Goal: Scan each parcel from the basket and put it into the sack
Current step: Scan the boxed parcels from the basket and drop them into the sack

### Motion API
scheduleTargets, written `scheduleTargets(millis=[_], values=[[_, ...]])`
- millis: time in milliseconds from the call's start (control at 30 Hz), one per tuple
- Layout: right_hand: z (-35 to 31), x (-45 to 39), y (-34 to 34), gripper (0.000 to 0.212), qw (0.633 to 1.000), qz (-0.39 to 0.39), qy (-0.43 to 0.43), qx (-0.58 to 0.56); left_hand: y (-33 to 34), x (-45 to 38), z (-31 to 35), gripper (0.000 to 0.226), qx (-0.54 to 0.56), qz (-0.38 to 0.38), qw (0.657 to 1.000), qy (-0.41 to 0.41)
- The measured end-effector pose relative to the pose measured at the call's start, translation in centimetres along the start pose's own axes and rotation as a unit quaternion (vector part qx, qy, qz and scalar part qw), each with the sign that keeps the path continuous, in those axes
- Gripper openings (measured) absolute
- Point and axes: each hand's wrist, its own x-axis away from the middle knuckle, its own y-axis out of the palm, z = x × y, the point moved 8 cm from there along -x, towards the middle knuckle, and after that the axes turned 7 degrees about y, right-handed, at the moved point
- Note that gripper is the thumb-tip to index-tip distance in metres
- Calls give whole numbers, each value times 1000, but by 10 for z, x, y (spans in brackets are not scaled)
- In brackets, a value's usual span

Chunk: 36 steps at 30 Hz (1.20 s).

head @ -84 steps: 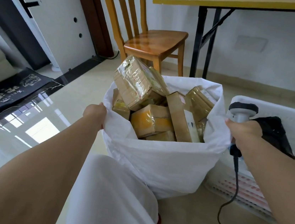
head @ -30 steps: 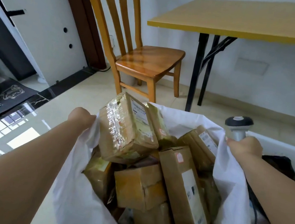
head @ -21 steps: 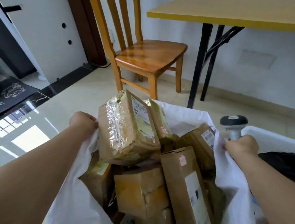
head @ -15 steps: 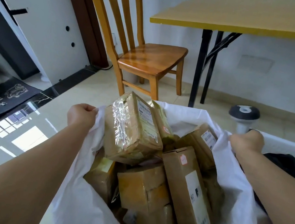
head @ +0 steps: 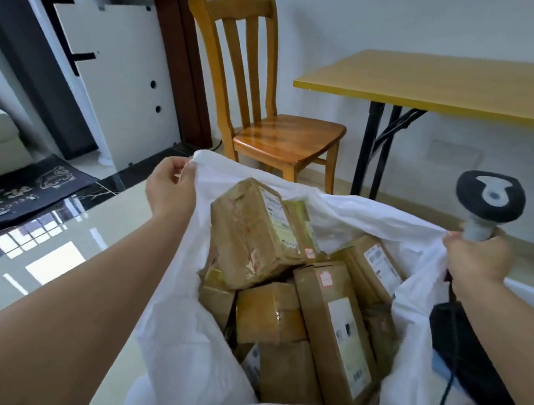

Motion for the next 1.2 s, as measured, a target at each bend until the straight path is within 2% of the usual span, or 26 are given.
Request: scheduleTargets(millis=[233, 400, 533, 633, 700, 767, 833, 900, 967, 1067, 1167, 1200], values=[[11, 8, 2, 37, 998, -37, -13, 45, 6, 12, 10, 5, -36, -87, 993, 64], [2, -2, 14, 33, 992, -83, -62, 72, 20, 1, 16, 43, -88, -117, 984, 105], [-21, -20, 23, 34, 986, -89, -107, 89, 46, -14, 36, 51, -208, -158, 944, 199], [-49, -31, 44, 25, 977, -104, -158, 100, 75, -18, 63, 51, -271, -171, 905, 279], [-56, -36, 71, 23, 963, -165, -156, 145, 104, -16, 74, 50, -316, -219, 865, 322], [-50, -38, 98, 23, 946, -229, -115, 197, 139, -10, 68, 51, -408, -299, 791, 344], [-38, -40, 119, 31, 935, -259, -78, 228, 165, -8, 48, 54, -504, -361, 712, 329], [-26, -39, 134, 35, 927, -277, -60, 247, 179, -13, 23, 51, -553, -390, 680, 281], [-13, -39, 144, 32, 919, -284, -56, 267, 182, -20, 1, 48, -553, -409, 694, 215], [8, -45, 146, 34, 926, -266, -38, 265, 177, -24, -19, 48, -506, -428, 739, 122], [24, -47, 142, 32, 928, -251, -17, 275, 169, -31, -26, 31, -448, -401, 792, 103], [25, -47, 140, 30, 927, -246, -19, 283, 166, -32, -26, 32, -431, -385, 810, 103]])
